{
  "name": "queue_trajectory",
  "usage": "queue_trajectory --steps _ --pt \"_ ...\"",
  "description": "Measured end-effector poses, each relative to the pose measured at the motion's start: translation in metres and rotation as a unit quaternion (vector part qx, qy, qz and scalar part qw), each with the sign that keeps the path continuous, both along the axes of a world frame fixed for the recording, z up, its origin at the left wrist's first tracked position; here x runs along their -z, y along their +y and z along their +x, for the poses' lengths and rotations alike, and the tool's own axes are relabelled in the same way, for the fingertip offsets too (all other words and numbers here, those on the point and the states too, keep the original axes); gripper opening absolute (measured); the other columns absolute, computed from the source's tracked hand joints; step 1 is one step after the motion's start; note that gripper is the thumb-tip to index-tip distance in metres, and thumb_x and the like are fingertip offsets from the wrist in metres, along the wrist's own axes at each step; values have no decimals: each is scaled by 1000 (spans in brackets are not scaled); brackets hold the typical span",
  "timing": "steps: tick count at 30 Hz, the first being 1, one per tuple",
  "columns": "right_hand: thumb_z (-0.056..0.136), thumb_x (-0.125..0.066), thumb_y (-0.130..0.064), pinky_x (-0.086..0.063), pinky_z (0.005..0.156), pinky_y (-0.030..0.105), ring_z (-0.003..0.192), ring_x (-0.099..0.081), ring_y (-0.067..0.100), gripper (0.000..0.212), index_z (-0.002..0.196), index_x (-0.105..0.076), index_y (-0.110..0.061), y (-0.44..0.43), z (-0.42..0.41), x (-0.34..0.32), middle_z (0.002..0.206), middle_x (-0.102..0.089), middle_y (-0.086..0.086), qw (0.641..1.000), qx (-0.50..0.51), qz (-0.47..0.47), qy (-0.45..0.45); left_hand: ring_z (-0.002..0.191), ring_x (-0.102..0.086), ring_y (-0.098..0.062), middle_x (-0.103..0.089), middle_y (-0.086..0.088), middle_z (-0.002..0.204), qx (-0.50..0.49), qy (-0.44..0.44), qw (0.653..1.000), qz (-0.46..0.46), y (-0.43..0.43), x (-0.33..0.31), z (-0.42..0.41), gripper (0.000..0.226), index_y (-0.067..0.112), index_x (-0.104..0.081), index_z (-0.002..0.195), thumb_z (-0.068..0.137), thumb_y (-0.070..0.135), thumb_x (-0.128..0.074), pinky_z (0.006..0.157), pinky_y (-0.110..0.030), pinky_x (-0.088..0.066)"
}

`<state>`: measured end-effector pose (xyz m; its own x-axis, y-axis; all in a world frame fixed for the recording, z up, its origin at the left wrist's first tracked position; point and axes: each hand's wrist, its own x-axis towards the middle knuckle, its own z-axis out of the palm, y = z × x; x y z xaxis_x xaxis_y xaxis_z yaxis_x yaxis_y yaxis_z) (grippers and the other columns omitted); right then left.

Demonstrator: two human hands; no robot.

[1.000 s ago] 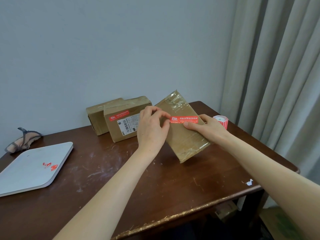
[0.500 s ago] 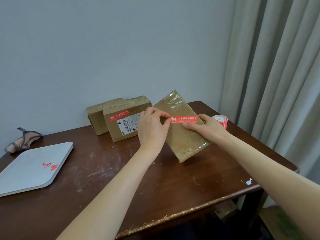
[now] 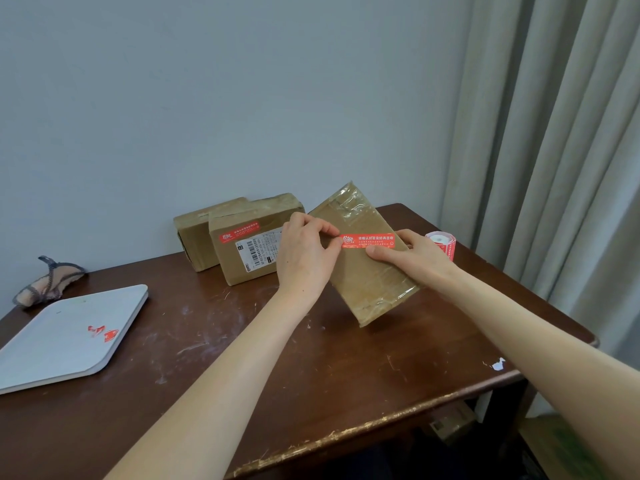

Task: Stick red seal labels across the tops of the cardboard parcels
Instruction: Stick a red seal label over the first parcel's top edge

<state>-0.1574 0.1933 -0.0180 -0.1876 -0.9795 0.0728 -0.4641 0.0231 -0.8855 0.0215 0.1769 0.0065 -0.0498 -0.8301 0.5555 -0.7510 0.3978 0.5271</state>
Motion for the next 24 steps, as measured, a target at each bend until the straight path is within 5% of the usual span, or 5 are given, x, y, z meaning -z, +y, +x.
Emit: queue_trajectory --steps 24 --pt "66 -73 -65 -53 92 38 100 -63 11 70 124 -54 -30 -1 0 1 111 -64 -9 1000 -13 -4 17 92 -41 -7 -46 8 95 9 -119 993 -10 -6 -11 3 13 21 -62 81 82 33 -65 59 -22 -31"
